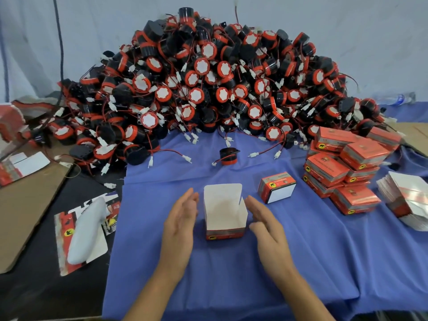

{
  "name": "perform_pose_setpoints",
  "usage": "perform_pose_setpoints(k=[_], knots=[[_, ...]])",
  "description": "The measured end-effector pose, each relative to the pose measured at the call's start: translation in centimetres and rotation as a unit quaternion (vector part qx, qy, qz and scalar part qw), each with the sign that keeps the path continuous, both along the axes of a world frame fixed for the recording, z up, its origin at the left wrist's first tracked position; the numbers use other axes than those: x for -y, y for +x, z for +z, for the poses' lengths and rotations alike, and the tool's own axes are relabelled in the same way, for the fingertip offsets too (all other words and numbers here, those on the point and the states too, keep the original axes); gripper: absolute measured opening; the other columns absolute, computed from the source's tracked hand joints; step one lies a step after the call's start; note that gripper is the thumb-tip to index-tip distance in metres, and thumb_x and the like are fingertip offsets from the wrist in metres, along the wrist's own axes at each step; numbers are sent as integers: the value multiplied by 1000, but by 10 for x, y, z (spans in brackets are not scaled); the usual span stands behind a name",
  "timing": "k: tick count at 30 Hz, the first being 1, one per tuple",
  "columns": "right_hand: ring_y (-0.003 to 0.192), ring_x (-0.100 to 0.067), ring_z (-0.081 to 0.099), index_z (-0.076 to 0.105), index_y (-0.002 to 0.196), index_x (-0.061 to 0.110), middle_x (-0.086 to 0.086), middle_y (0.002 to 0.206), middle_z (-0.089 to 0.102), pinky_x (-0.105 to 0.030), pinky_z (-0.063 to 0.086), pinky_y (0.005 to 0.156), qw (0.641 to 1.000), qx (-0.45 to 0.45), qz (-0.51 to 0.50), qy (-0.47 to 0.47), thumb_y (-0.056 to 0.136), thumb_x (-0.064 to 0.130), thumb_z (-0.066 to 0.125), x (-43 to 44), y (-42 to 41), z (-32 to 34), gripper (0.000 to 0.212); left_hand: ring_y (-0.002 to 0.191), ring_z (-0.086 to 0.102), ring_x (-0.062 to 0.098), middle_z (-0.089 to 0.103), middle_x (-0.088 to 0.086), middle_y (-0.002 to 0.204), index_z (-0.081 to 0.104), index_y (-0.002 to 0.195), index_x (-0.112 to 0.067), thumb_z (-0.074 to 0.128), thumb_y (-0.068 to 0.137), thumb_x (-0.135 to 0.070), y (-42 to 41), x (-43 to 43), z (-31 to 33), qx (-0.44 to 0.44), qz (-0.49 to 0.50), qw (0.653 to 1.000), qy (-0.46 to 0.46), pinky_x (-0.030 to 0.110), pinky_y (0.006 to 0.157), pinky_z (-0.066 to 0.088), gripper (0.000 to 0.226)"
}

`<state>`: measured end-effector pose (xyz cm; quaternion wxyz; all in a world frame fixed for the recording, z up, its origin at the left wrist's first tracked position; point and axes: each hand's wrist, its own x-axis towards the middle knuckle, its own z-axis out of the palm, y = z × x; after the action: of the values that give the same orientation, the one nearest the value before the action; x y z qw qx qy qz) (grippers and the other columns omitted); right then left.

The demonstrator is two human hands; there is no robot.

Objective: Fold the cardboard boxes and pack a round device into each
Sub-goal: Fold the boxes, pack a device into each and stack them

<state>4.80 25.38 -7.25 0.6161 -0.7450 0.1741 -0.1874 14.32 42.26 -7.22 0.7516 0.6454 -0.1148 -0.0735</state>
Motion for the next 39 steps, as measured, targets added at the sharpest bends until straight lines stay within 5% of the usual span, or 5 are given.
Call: perform_pose_setpoints(k=[10,17,25,30,39], knots=[[139,-22,51,48,148,10,-8,148,55,-30,48,108,962,-22,-16,273,101,-5,42,32,121,54,49,114,59,4,62,-4,132,63,122,-27,61,100,-4,99,52,59,43,-16,994,100,11,80,50,32],[94,-19,65,57,139,8,-10,109,70,-24,56,78,973,-69,-30,219,97,-17,40,41,176,26,52,143,44,24,47,8,155,44,152,-12,59,102,-7,160,120,33,148,-161,928,303,22,107,36,53],[100,-20,74,60,137,13,-13,115,73,-28,61,77,970,-1,-48,237,94,-22,35,47,178,2,61,130,50,18,45,6,147,53,144,-10,65,99,-27,152,134,-26,264,-45,925,269,29,104,44,49],[116,-24,67,57,140,20,-16,131,67,-34,59,94,989,19,-62,136,87,-24,33,39,174,-1,73,115,59,9,54,-3,127,54,122,-30,72,75,-66,153,126,-20,161,-41,965,203,26,96,50,62],[119,-2,64,54,138,3,-8,131,65,-24,53,98,992,91,16,87,77,-38,28,37,158,47,78,97,74,13,78,-4,104,59,127,-18,75,93,-39,154,107,30,-3,-106,994,40,34,77,60,43]])
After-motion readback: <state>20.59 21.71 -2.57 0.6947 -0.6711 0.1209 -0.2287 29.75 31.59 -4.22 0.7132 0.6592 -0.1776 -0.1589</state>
